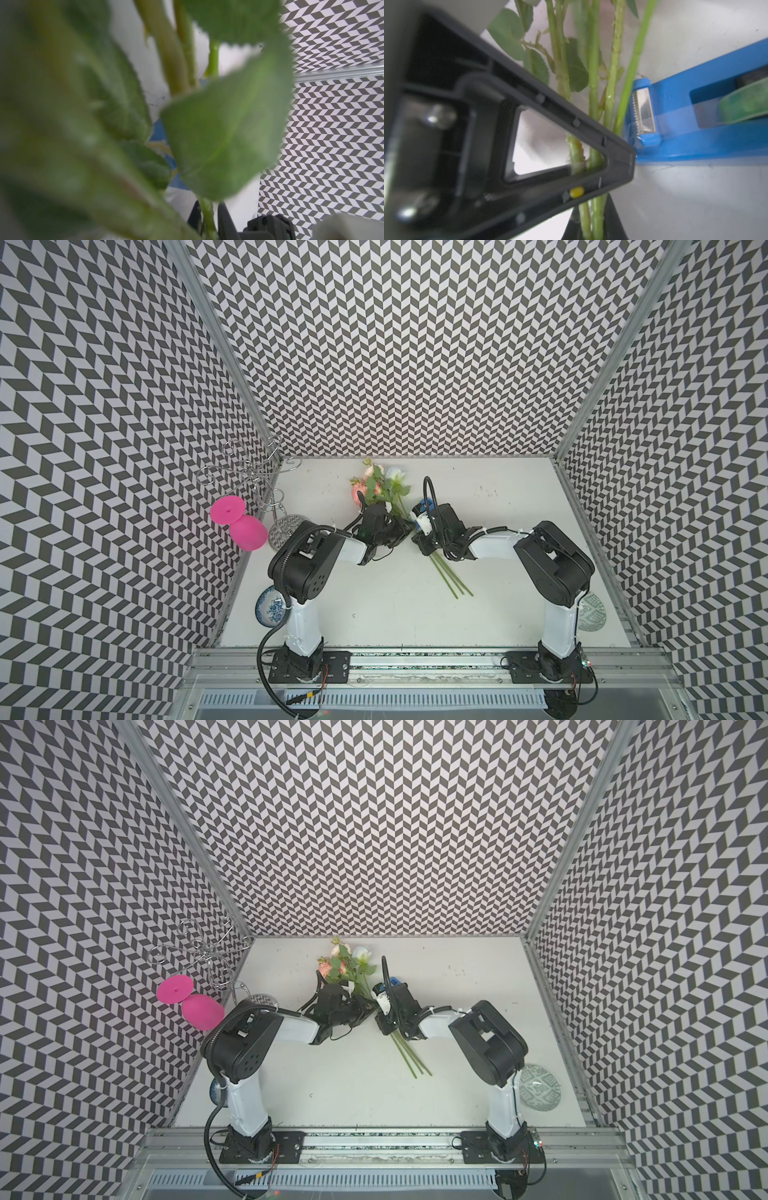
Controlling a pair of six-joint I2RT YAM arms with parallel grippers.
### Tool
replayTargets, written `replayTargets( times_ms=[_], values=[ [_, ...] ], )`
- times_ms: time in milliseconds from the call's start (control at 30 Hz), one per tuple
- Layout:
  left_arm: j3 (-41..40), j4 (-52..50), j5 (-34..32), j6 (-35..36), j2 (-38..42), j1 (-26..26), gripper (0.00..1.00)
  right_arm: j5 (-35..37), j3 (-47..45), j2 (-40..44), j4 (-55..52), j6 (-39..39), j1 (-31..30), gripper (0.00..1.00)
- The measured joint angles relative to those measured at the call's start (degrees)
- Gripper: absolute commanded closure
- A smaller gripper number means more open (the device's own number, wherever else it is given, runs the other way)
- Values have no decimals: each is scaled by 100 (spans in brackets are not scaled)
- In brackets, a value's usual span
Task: Wrap bouquets with tape
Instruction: Pick up the unwrapped bouquet from the center of the board.
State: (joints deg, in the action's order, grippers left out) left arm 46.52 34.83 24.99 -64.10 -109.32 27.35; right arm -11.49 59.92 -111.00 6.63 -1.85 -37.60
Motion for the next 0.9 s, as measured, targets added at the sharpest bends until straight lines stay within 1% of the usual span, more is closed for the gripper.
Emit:
replayTargets(
  times_ms=[67, 100, 167, 267, 333, 400, 467, 500, 567, 633, 667, 733, 800, 833, 867, 900],
  values=[
    [2, -15, -4, 31, 0, 15, 50, 109, 0, 74, -105, 118, -2, 100],
    [2, -28, -11, 28, 0, 26, 43, 151, 0, 111, -146, 177, -7, 100],
    [4, -55, -26, 68, 2, 42, 32, 221, 13, 184, -227, 297, -15, 100],
    [35, -116, -79, 144, 4, 55, 22, 326, 90, 219, -356, 450, -61, 100],
    [72, -179, -98, 170, 4, 66, 20, 426, 153, 221, -450, 557, -146, 100],
    [140, -289, -118, 155, 4, 68, 21, 599, 212, 221, -540, 614, -267, 100],
    [179, -356, -120, 140, 2, 44, 28, 706, 269, 221, -566, 695, -332, 100],
    [221, -382, -116, 122, 2, 42, 35, 761, 280, 221, -579, 715, -372, 100],
    [273, -417, -101, 52, 2, 44, 52, 841, 319, 221, -605, 750, -424, 99],
    [313, -407, -66, -9, 0, 44, 65, 901, 337, 221, -649, 772, -439, 98],
    [323, -404, -28, -42, 0, 44, 71, 922, 343, 221, -647, 787, -437, 97],
    [323, -396, 9, -103, -7, 42, 79, 938, 345, 221, -651, 789, -437, 94],
    [323, -323, 52, -208, -9, 39, 89, 925, 345, 221, -647, 715, -431, 85],
    [323, -269, 59, -251, -9, 39, 93, 925, 345, 221, -636, 680, -426, 77],
    [323, -229, 66, -286, -9, 39, 100, 907, 339, 223, -625, 645, -420, 70],
    [323, -216, 61, -295, -9, 39, 100, 855, 330, 227, -614, 595, -409, 65]
  ],
)
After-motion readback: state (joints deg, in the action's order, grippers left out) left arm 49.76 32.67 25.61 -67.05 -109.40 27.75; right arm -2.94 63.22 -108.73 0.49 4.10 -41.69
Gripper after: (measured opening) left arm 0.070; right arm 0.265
